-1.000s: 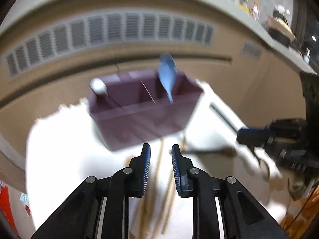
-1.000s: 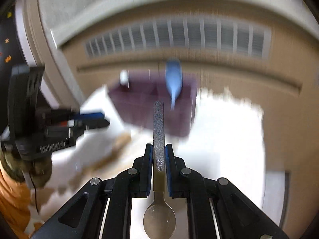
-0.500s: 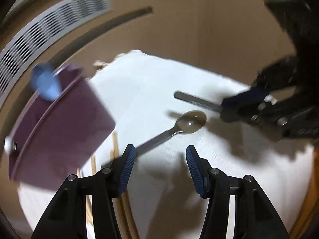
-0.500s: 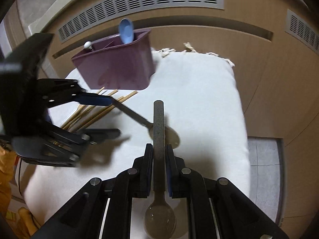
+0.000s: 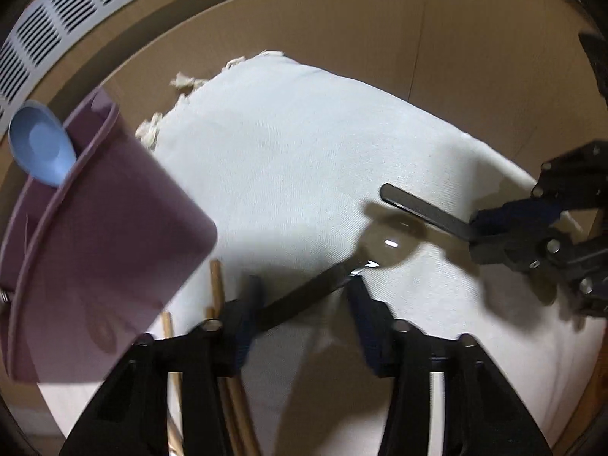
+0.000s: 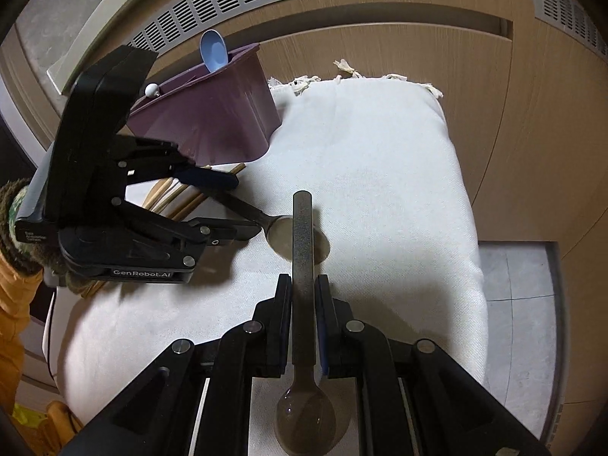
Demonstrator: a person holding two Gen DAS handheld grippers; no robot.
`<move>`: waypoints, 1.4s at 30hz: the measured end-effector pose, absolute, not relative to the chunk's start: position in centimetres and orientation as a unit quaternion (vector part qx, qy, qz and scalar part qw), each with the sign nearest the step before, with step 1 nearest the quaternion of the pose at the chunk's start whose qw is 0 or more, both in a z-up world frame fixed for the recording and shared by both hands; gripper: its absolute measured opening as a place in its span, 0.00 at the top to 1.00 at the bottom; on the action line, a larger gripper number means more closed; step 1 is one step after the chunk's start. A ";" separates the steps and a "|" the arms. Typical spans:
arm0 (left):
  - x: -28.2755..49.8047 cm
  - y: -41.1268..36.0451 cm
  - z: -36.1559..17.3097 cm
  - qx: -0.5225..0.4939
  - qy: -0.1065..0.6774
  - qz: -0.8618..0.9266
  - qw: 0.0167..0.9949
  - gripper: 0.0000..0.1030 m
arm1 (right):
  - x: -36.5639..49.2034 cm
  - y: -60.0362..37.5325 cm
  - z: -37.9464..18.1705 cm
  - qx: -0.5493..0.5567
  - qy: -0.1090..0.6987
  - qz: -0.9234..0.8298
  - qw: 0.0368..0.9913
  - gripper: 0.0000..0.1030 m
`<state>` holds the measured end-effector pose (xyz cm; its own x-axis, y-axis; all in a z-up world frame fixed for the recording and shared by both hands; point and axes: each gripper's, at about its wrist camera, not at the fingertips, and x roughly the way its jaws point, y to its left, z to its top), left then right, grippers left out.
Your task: Organize utensils
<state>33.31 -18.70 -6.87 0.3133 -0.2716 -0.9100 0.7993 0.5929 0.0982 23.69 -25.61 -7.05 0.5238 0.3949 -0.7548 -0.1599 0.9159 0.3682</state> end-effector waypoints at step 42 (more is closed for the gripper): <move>25.5 -10.2 -3.6 0.135 0.475 -0.237 0.837 0.68 | 21.9 -22.8 -4.3 0.093 0.448 0.179 0.871 0.89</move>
<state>25.54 -10.22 -3.62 0.4366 -0.2685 -0.8586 0.5257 0.8507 0.0013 21.92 -22.79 -4.31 0.5350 0.3959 -0.7463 -0.2289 0.9183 0.3230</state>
